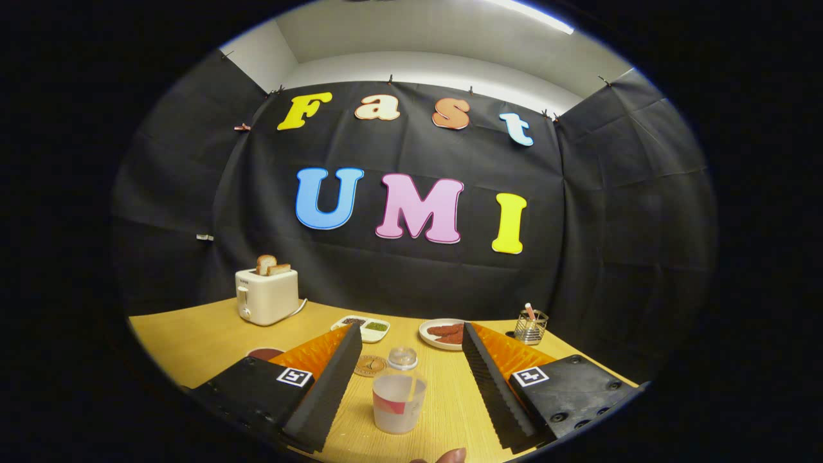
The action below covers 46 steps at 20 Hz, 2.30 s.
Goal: Take the bottle from table, then pour the juice into the cup, finally place the bottle on the coaster
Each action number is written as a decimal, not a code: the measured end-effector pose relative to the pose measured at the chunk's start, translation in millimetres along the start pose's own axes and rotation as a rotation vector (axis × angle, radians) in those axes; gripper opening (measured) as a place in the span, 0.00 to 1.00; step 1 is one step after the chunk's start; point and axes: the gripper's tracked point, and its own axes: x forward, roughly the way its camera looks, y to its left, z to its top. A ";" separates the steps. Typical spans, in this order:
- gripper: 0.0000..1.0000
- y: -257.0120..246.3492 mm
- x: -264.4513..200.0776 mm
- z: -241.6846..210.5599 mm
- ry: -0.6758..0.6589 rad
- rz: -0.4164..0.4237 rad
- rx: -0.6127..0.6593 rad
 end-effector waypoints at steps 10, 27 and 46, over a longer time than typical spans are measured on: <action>0.97 4.0 30.6 -97.3 0.074 -0.024 0.047; 0.70 -10.9 48.2 -51.1 0.222 -0.132 -0.260; 0.70 66.4 55.4 -13.1 0.169 0.131 -1.080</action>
